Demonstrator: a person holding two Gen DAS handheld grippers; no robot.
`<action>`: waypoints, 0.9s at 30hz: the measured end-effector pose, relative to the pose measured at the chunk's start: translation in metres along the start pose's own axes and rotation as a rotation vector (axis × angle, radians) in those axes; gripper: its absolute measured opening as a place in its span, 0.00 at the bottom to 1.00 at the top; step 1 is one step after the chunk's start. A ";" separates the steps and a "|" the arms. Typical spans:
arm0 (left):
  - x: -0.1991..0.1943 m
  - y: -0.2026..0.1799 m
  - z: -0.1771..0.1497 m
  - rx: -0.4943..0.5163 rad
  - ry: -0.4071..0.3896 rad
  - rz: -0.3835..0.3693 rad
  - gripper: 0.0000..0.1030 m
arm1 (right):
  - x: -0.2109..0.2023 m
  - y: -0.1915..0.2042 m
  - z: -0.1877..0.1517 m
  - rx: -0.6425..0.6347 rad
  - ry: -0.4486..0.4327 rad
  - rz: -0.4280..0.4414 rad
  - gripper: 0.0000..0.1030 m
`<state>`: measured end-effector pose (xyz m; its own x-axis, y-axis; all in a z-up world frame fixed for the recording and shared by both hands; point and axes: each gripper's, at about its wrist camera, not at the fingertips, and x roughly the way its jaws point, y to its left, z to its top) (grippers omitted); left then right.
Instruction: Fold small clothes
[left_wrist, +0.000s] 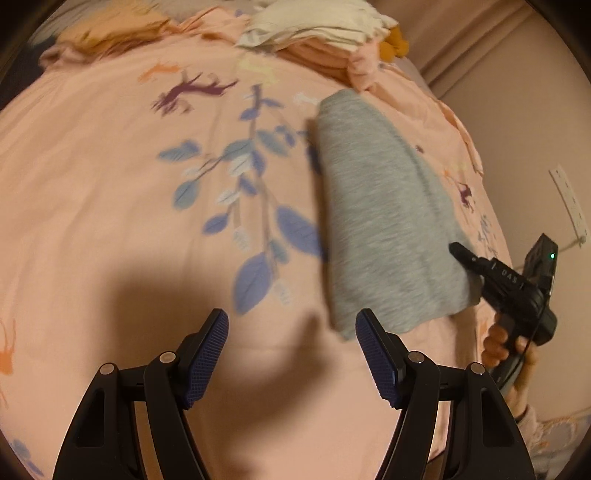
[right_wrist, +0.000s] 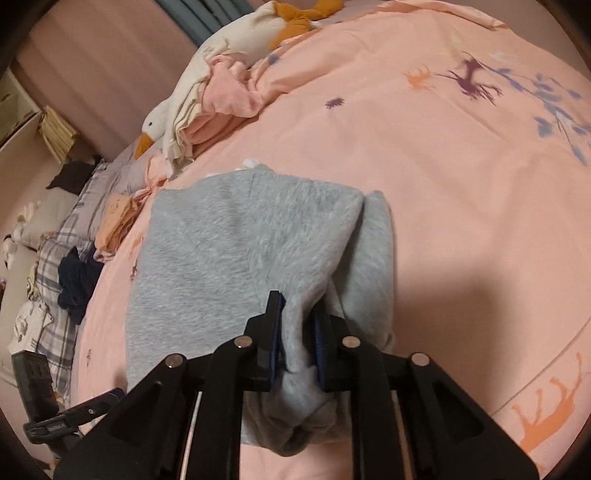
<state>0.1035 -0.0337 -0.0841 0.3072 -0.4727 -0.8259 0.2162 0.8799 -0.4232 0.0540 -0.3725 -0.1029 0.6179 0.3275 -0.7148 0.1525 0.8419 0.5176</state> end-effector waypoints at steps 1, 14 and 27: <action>-0.002 -0.006 0.004 0.019 -0.013 0.004 0.69 | -0.003 -0.003 0.000 0.021 -0.011 0.027 0.23; 0.026 -0.088 0.024 0.263 -0.128 -0.025 0.42 | -0.051 0.048 -0.018 -0.259 -0.144 0.092 0.20; 0.053 -0.091 0.002 0.392 -0.145 0.064 0.40 | -0.010 0.028 -0.052 -0.292 -0.019 0.014 0.11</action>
<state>0.1019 -0.1390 -0.0881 0.4524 -0.4443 -0.7733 0.5200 0.8359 -0.1760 0.0123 -0.3302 -0.1056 0.6334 0.3344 -0.6978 -0.0832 0.9260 0.3682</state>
